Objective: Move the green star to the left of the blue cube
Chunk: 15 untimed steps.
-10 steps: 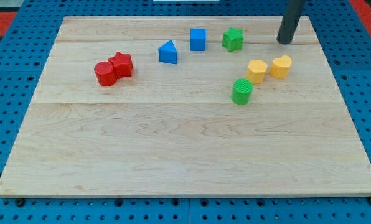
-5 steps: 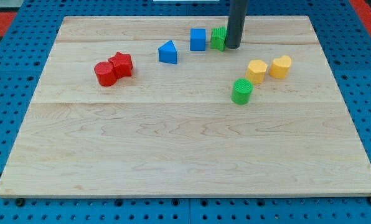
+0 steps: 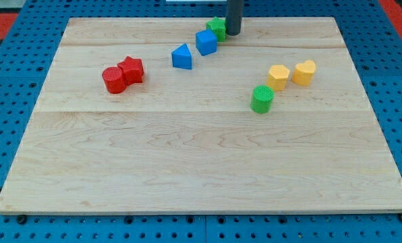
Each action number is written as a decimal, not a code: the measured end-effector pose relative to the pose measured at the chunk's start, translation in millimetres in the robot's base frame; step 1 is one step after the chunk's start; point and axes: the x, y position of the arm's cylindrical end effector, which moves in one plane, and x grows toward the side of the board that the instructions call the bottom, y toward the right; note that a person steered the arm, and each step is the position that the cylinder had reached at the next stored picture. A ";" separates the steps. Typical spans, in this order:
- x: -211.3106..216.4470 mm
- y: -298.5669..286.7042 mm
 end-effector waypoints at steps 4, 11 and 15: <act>-17.4 -57.0; -5.2 -223.1; 3.5 -148.9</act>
